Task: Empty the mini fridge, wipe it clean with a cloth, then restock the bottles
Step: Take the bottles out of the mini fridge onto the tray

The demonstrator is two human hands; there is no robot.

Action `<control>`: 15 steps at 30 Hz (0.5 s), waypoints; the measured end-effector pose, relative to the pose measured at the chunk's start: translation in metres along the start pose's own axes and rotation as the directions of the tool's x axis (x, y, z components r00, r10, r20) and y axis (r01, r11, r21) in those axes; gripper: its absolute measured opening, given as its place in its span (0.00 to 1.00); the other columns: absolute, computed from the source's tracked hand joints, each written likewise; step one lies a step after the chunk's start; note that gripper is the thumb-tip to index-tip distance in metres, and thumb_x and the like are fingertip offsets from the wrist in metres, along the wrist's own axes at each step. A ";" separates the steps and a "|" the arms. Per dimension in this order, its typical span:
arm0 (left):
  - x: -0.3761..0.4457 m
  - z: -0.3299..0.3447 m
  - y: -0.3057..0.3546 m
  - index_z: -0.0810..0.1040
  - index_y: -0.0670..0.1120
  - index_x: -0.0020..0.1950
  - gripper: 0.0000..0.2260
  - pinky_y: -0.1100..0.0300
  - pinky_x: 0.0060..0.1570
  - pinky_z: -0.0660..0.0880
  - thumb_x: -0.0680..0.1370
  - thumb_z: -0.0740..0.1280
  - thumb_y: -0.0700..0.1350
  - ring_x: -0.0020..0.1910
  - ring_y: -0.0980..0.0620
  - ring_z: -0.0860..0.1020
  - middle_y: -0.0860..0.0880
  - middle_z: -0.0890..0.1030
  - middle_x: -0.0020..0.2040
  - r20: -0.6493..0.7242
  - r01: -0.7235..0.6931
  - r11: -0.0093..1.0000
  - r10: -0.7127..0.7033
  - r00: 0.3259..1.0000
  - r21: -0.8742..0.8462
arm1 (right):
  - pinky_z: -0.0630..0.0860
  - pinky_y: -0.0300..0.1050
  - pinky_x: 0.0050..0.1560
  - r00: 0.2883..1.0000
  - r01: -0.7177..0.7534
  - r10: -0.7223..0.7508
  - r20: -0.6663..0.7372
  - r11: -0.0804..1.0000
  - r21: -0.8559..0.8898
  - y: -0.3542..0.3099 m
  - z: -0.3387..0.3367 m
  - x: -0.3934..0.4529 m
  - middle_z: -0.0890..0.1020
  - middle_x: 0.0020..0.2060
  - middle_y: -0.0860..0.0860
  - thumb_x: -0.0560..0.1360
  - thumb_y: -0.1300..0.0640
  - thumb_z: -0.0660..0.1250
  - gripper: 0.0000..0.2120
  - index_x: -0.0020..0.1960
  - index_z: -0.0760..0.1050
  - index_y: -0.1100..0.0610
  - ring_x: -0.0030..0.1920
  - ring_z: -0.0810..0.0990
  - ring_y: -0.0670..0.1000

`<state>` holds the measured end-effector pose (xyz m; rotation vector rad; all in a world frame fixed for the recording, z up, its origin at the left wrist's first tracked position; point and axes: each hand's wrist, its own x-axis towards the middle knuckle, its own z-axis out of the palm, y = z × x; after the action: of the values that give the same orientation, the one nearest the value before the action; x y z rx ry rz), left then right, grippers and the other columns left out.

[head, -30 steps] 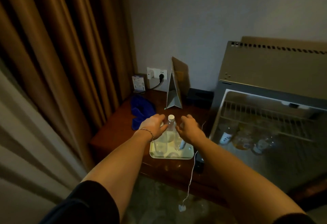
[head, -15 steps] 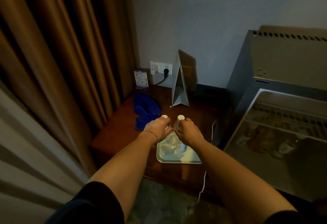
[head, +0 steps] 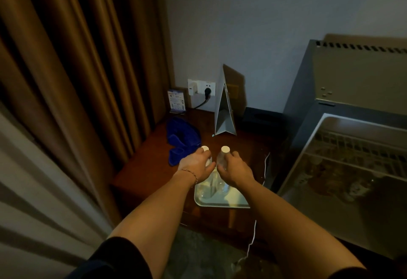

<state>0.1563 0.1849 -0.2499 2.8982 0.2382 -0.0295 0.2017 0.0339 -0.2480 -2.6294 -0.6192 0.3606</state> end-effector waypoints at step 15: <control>-0.055 -0.023 0.064 0.70 0.51 0.67 0.24 0.47 0.57 0.72 0.78 0.54 0.64 0.64 0.46 0.66 0.49 0.70 0.65 -0.131 0.125 0.988 -0.113 0.985 0.089 | 0.73 0.53 0.62 0.999 0.031 -0.033 0.025 0.997 0.068 0.032 -0.052 -0.083 0.71 0.63 0.55 0.80 0.44 0.61 0.20 0.66 0.70 0.56 0.62 0.74 0.57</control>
<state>0.1127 0.1196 -0.2108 2.9818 0.4445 0.1243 0.1589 -0.0484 -0.2036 -2.5511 -0.6450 0.3997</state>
